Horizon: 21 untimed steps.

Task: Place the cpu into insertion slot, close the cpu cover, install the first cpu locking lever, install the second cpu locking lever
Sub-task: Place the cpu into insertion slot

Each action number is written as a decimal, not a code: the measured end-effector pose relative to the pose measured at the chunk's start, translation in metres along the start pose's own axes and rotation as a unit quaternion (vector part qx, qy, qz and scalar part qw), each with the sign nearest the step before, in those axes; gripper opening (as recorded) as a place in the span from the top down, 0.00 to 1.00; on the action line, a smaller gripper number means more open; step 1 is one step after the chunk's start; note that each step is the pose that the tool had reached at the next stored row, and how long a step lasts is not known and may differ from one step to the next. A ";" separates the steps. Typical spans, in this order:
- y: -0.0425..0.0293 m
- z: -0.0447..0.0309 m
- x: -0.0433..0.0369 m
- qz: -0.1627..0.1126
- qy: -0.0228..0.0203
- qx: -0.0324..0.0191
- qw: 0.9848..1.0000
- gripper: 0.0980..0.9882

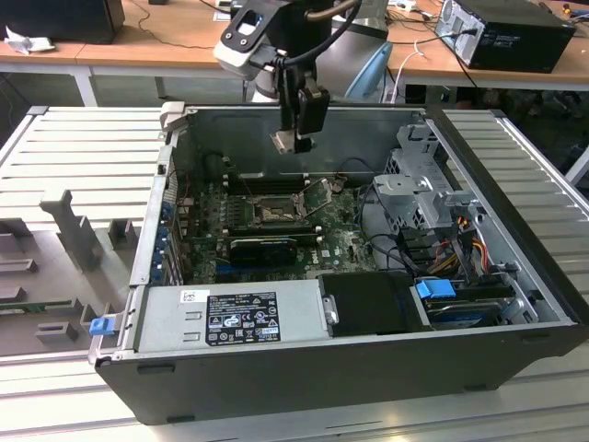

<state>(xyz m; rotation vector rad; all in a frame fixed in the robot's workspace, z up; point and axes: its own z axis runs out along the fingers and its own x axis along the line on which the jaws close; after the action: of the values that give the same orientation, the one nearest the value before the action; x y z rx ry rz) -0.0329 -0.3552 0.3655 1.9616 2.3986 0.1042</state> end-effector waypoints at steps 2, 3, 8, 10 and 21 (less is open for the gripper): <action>0.0000 0.0002 0.0000 0.012 -0.001 0.000 1.000 0.52; 0.0000 0.0005 0.0000 0.021 -0.002 0.000 1.000 0.52; -0.0008 0.0103 -0.0001 0.077 -0.008 0.000 0.997 0.52; -0.0010 0.0125 -0.0001 0.091 -0.009 0.000 0.996 0.52; -0.0015 0.0192 -0.0002 0.115 -0.011 -0.001 0.993 0.52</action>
<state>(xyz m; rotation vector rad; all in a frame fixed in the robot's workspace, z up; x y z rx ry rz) -0.0329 -0.3552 0.3462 2.2183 2.1494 0.0902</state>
